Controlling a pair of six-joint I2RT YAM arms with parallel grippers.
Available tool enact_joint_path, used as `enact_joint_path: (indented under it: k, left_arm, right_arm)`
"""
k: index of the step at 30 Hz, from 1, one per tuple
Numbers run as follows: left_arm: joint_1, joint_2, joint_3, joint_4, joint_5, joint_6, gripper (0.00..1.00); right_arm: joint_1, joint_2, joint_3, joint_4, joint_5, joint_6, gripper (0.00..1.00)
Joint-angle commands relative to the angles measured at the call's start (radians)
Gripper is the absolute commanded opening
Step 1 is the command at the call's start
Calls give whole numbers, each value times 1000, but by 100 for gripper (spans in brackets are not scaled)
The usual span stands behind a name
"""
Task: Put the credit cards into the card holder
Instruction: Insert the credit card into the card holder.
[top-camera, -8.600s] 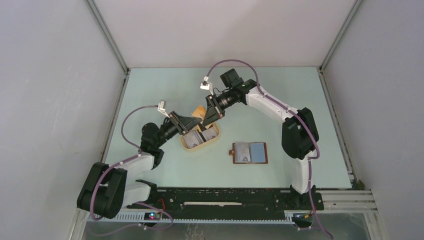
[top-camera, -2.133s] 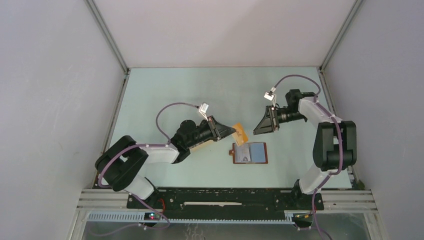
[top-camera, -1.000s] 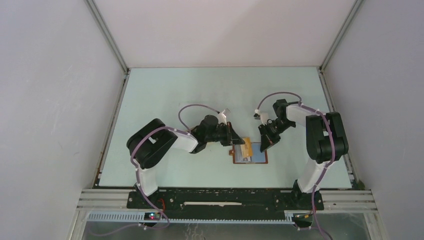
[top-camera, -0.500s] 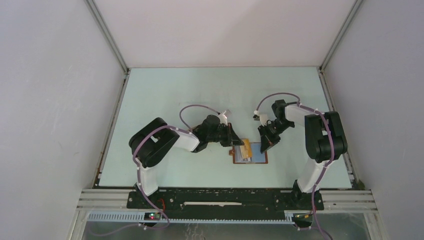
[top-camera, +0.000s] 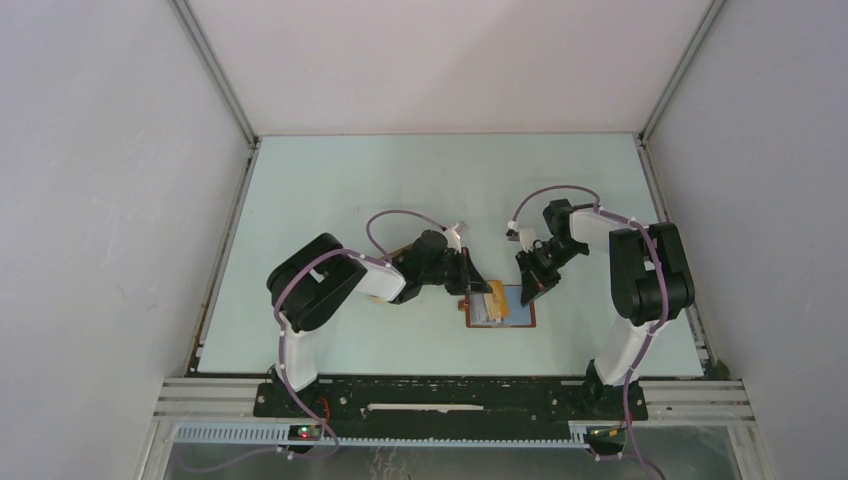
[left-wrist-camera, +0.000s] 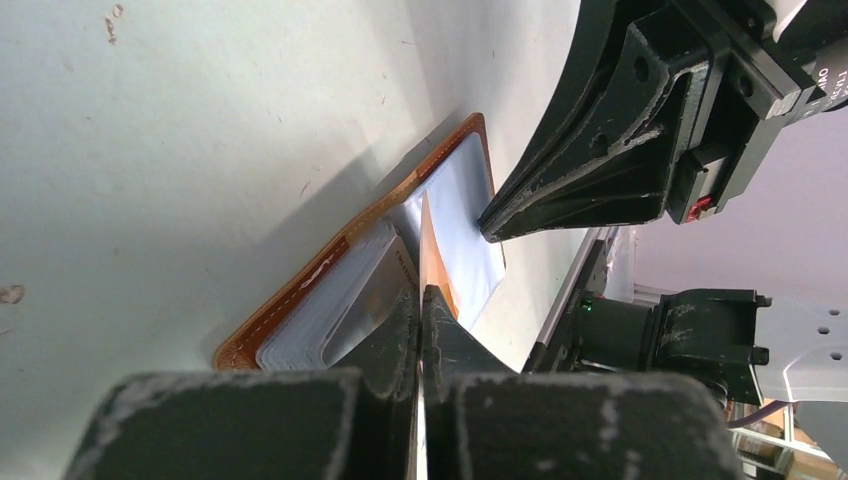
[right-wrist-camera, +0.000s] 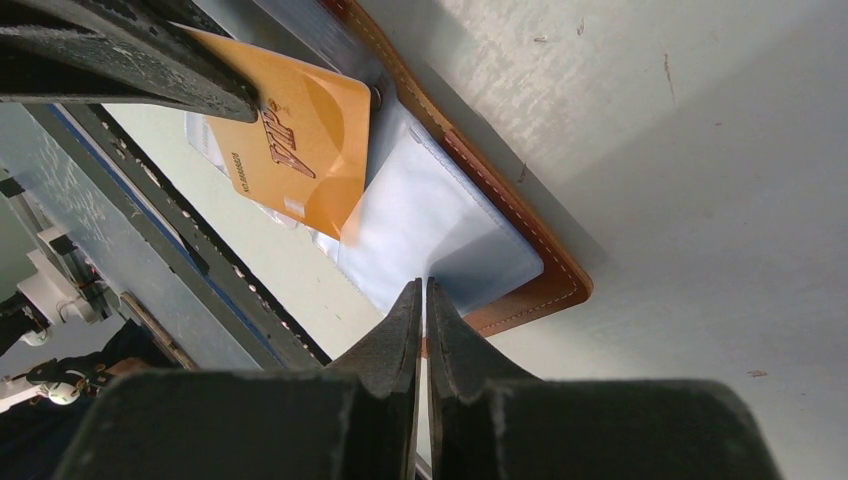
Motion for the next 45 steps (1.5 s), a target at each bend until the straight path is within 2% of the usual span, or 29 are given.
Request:
enact_joint_path:
  k: [1,19,31,45]
  left_arm:
    - [-8,10,39,-15,-6,9,0]
    - [-12,31,55,-45,92,-78,0]
    - [-12,56,85,-80,99,-120,0]
    - [-9,95,135,-139,96,-98,0]
  right_arm:
    - [6,-1,13,7,6,12,10]
    - [11,3,19,7,9,12,10]
    - [13,1,19,9,8,13,10]
    - [13,0,17,10,7,14,10]
